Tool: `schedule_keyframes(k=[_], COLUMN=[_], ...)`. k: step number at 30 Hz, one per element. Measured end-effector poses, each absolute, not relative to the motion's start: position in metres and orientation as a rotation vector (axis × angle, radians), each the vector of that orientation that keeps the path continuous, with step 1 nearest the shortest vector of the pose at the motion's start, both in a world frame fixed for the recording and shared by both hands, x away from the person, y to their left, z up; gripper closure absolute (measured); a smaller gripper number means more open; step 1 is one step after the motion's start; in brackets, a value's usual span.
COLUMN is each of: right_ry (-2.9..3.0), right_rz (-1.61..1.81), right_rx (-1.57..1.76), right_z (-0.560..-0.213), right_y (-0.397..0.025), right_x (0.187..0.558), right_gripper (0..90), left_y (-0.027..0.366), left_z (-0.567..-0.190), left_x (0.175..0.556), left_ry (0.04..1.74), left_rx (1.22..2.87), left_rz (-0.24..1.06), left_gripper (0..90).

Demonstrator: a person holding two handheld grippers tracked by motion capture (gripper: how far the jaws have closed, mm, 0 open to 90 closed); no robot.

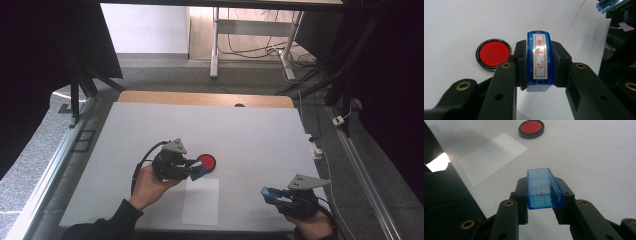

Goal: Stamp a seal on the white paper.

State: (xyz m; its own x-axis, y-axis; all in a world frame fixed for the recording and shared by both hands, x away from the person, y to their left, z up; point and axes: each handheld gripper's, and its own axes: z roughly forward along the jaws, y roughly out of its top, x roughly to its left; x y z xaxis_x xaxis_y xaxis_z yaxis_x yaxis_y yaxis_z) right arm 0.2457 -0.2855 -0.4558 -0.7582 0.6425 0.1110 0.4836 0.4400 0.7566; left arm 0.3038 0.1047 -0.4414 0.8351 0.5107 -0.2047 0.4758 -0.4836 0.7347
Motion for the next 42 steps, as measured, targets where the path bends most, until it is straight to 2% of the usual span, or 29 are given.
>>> schedule_keyframes(k=[20,42], right_ry=[2.498,2.497], right_rz=[1.210,1.207], right_rx=[0.991,0.995], right_z=[-0.456,-0.456], right_y=[-0.285,-0.285], right_x=[0.246,0.246], right_gripper=[68.2,68.2], left_y=[0.107,0.086], left_z=[-0.448,-0.482], left_x=[0.285,0.286], left_ry=[0.708,0.701], left_rx=[2.145,2.221], left_rz=[0.032,0.023], left_gripper=[70.0,70.1])
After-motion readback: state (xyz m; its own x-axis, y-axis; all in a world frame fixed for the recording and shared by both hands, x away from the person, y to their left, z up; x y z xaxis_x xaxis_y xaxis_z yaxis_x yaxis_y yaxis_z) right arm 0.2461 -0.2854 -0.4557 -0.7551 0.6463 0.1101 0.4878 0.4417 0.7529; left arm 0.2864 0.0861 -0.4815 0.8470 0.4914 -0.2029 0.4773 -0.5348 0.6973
